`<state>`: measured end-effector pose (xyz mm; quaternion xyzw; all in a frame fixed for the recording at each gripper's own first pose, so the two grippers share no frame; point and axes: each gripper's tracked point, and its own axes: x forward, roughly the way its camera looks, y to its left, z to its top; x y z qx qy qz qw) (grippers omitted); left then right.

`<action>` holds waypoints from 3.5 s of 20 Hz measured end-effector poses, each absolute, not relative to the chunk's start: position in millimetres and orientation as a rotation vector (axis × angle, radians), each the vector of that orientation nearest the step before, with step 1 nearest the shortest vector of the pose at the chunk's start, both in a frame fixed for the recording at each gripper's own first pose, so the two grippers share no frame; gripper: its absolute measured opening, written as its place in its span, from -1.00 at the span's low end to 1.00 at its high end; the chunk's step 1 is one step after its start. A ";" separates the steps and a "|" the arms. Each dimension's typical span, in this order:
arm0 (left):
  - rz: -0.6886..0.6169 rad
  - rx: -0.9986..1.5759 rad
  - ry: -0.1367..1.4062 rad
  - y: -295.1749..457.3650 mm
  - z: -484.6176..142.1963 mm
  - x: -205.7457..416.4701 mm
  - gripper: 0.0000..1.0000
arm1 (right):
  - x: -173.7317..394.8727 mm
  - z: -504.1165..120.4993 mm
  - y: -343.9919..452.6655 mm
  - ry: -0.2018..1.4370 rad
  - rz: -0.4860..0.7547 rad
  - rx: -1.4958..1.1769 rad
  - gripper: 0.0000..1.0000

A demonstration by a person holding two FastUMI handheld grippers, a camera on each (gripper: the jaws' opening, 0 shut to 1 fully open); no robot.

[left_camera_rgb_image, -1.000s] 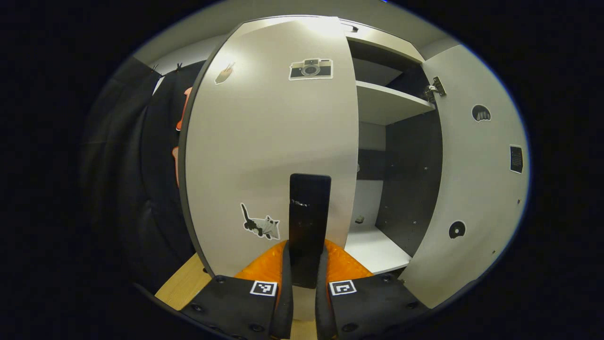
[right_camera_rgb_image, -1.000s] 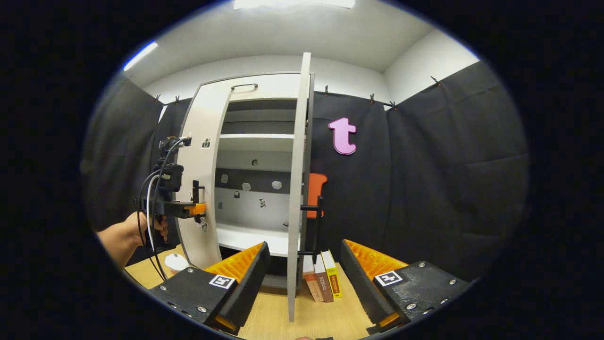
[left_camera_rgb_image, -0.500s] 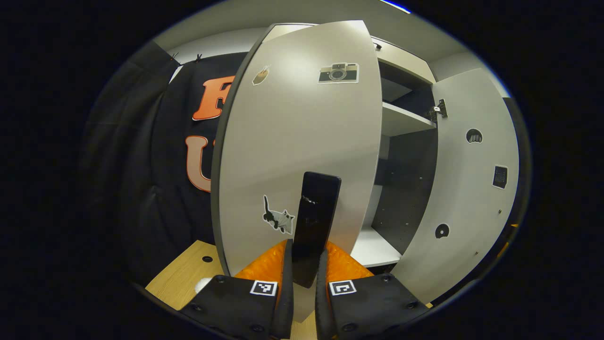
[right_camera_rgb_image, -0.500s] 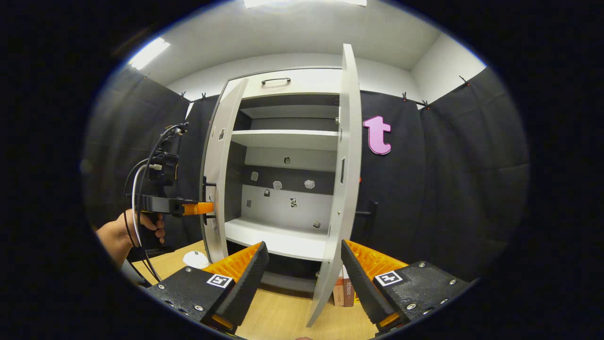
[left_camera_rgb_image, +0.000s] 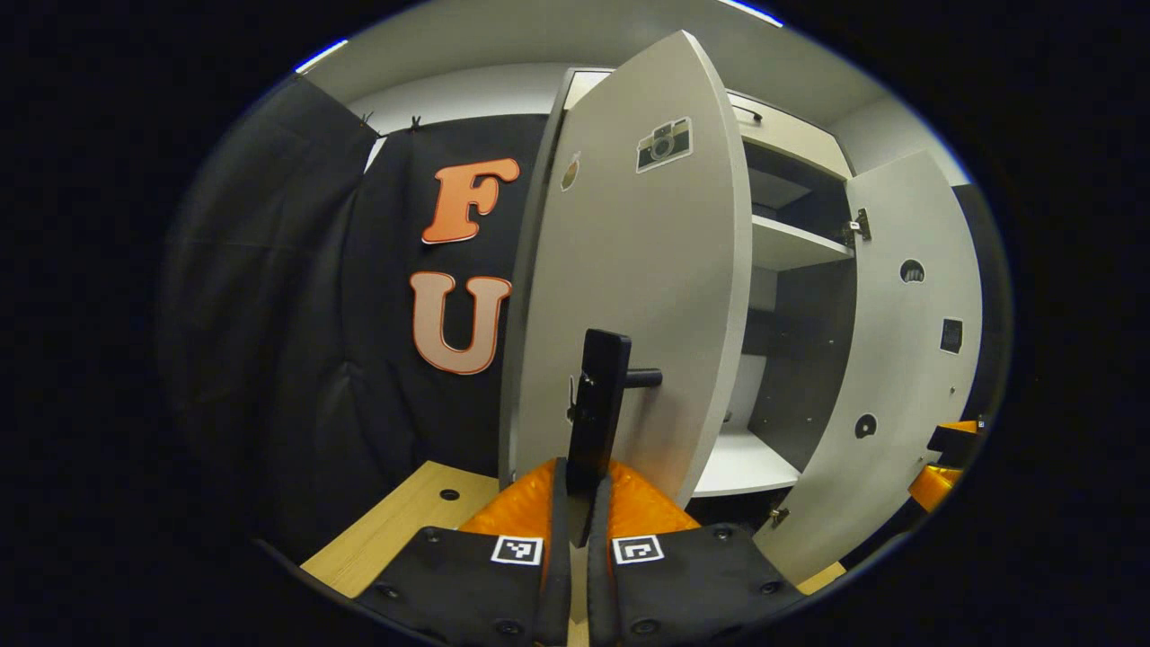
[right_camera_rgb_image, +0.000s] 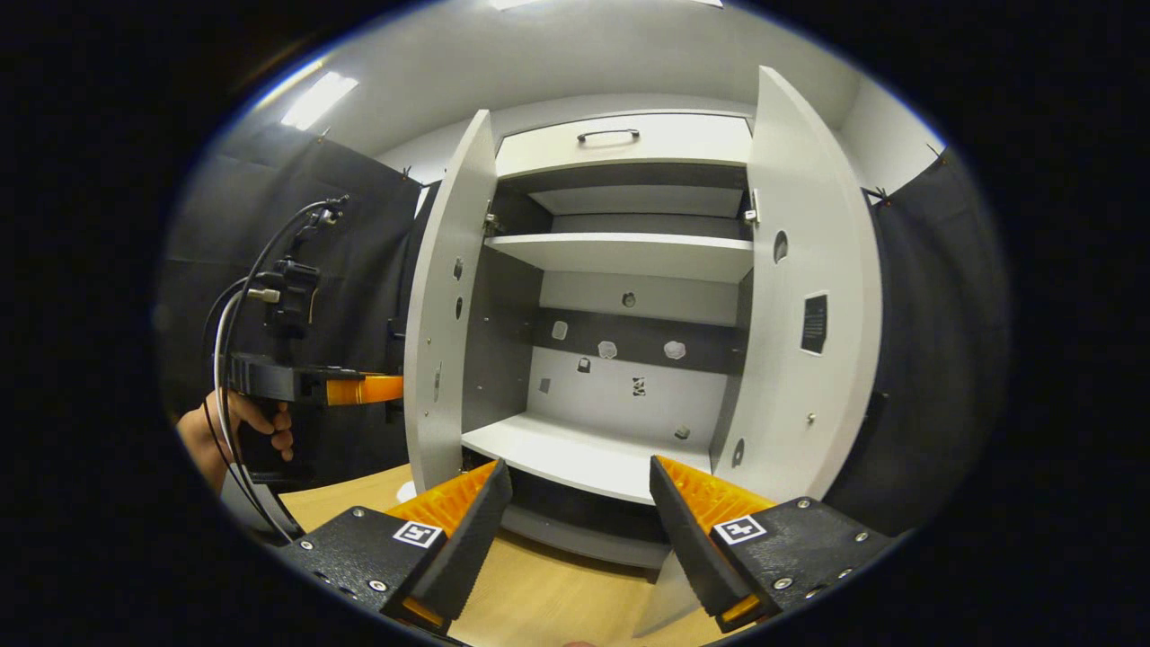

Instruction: Open the right door of the double-door shoe cabinet with the right hand, and open the left door with the left hand.

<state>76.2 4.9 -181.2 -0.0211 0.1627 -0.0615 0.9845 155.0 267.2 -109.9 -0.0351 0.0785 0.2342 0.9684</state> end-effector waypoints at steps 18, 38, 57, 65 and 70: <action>-0.009 0.041 0.131 69.1 -135.3 41.6 -0.22 | 175.8 -99.1 280.9 0.128 0.439 -0.078 0.88; -0.229 -0.015 0.048 -67.8 -101.3 44.5 0.93 | 167.9 -52.9 202.4 -0.008 0.216 -0.075 0.87; -0.245 0.009 0.037 -67.9 -86.2 59.6 0.93 | 171.5 -42.6 200.2 -0.010 0.207 -0.077 0.88; -0.225 0.017 0.038 -63.1 -89.1 57.0 0.93 | 170.9 -43.3 202.2 -0.016 0.217 -0.076 0.88; -0.258 -0.014 0.041 -75.4 -89.6 53.7 0.90 | 169.1 -51.5 199.2 -0.001 0.217 -0.090 0.89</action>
